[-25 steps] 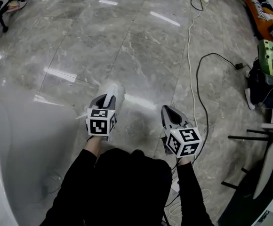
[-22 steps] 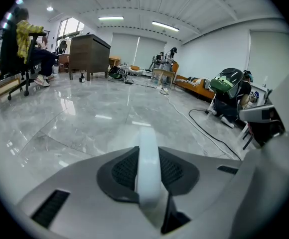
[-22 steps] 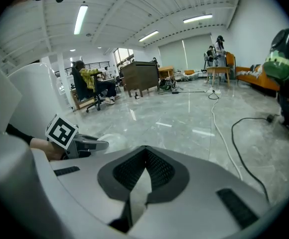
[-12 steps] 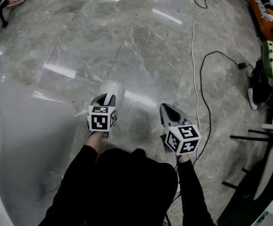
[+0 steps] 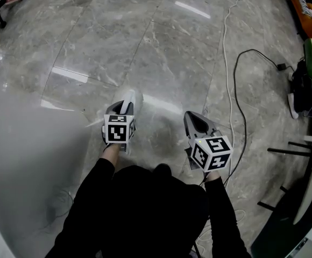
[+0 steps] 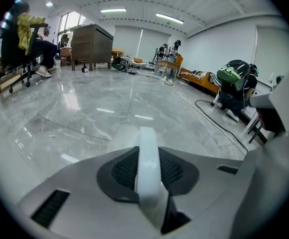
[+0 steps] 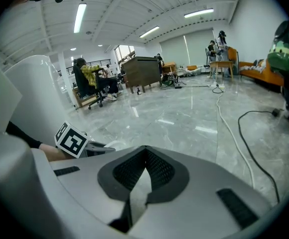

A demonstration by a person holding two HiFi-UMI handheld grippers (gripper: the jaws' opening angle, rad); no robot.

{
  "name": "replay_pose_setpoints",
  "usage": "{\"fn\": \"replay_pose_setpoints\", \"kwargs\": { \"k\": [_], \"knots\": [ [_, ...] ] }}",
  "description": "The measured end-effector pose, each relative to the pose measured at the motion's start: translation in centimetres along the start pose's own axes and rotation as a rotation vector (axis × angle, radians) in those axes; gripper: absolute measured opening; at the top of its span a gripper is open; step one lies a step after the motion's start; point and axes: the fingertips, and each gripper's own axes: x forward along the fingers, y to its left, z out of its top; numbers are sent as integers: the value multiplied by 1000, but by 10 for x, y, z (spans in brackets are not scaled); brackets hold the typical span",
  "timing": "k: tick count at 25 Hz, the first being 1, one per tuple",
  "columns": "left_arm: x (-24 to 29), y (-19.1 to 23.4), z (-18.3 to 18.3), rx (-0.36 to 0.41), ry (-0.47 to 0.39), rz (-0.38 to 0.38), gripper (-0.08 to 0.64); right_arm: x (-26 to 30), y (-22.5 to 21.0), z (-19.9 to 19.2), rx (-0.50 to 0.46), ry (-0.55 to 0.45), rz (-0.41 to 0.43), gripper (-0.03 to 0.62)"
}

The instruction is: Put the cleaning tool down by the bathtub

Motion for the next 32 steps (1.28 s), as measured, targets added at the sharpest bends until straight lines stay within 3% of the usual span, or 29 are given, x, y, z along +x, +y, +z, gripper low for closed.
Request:
{"fn": "replay_pose_setpoints", "kwargs": {
  "k": [9,32],
  "knots": [
    [11,8,-5,-27,6,1,98,-1,-3,-5,3,8,-13,0],
    [18,1,-6,77,36,27,100,-2,-6,-8,9,15,-24,0]
  ]
}}
